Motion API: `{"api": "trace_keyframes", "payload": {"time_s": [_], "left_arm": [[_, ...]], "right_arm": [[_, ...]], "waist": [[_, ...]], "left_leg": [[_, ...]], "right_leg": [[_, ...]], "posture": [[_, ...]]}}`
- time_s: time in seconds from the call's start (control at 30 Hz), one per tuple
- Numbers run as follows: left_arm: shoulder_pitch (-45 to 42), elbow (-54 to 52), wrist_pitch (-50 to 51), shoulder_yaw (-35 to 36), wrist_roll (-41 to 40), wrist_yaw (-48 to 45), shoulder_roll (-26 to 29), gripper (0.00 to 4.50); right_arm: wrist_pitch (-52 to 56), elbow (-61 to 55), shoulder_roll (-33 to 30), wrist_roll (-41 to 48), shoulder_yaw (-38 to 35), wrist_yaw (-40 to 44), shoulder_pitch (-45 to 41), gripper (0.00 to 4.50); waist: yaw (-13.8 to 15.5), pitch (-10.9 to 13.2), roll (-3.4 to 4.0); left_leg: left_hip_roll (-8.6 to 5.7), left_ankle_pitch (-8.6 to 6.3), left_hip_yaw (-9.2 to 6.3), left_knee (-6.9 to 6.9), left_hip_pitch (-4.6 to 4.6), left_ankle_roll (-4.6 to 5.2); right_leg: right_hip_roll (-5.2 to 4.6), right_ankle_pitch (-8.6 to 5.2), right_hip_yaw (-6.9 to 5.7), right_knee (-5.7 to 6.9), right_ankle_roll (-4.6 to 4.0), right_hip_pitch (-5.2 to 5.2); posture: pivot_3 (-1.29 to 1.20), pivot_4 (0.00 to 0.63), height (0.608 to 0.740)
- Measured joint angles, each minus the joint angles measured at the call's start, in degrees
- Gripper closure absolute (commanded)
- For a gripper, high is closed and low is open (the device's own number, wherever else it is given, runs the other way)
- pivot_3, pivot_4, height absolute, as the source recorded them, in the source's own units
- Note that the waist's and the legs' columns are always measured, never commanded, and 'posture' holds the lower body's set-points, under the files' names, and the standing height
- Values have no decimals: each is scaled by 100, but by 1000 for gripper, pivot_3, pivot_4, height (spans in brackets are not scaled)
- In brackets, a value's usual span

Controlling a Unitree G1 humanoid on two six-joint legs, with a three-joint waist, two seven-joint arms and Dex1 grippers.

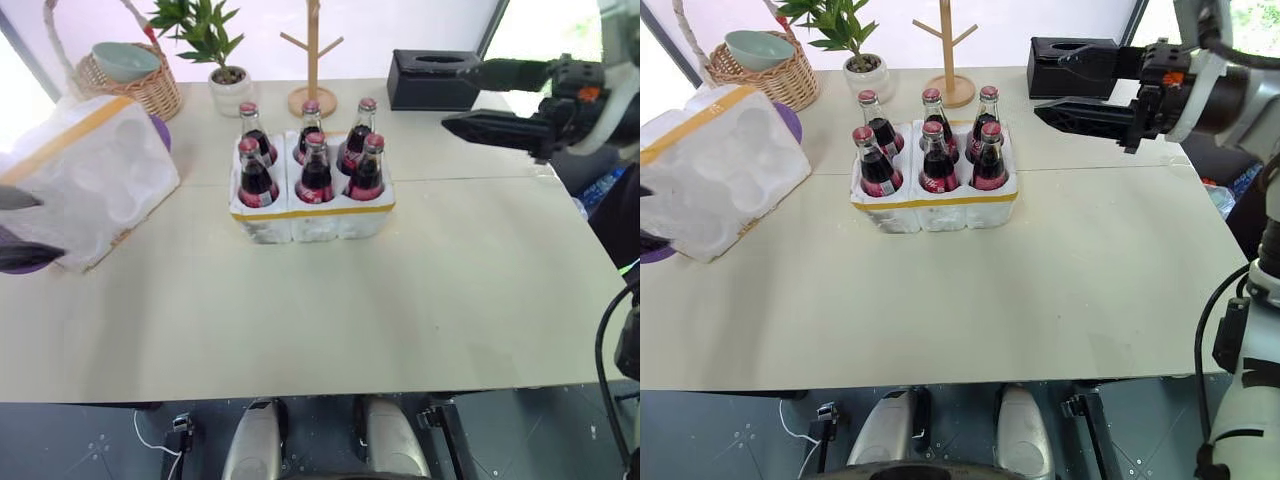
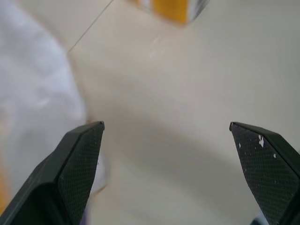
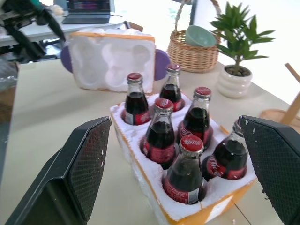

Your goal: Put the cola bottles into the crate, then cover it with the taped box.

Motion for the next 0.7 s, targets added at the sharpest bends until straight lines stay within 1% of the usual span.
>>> {"api": "trace_keyframes", "payload": {"time_s": [0.07,0.17,0.27,0.4,0.47,0.53,0.6,0.7], "left_arm": [[-199,1040,-877,-408,461,58,220,0],[-1027,1824,-1474,-1305,693,93,209,0],[-2274,2453,-1921,-2275,1177,80,33,0],[-4214,3618,-2388,-3418,2322,317,-556,0],[-4883,4165,-2564,-3800,2798,491,-868,0],[-5276,4610,-2660,-4065,3120,585,-1103,0],[-5531,4966,-2726,-4220,3359,739,-1318,0],[-5656,5373,-2733,-4357,3596,1078,-1603,0]], "right_arm": [[-33,17,-13,-16,57,102,-4,50],[-145,33,12,-72,168,145,2,50],[-268,37,60,-163,250,130,24,50],[-297,13,132,-181,276,12,106,50],[-265,-54,146,-166,264,-58,171,50],[-240,-103,154,-162,252,-137,202,50],[-210,-125,157,-160,231,-241,211,50],[-144,-138,154,-148,167,-387,217,50]], "waist": [[0,0,0],[44,1,-2],[62,0,-3],[65,-2,-6],[55,-3,-9],[43,-4,-12],[35,-3,-12],[23,-3,-12]], "left_leg": [[0,0,6,-2,-2,0],[0,0,7,1,-11,0],[-2,0,7,9,-14,0],[-2,1,6,14,-12,1],[-2,1,6,18,-13,0],[-2,1,6,18,-14,0],[-1,1,6,18,-14,1],[0,1,6,17,-13,1]], "right_leg": [[-1,1,3,-1,1,-3],[-2,1,2,2,2,-6],[-2,3,3,6,5,-5],[-1,4,0,16,7,-4],[-2,5,0,19,9,-3],[-2,5,0,17,11,-3],[-2,5,1,16,12,-4],[-2,3,1,18,14,-6]], "posture": [[0,150,736],[0,150,736],[0,150,736],[0,150,736],[0,150,736],[0,150,736],[0,150,736],[0,150,736]]}}
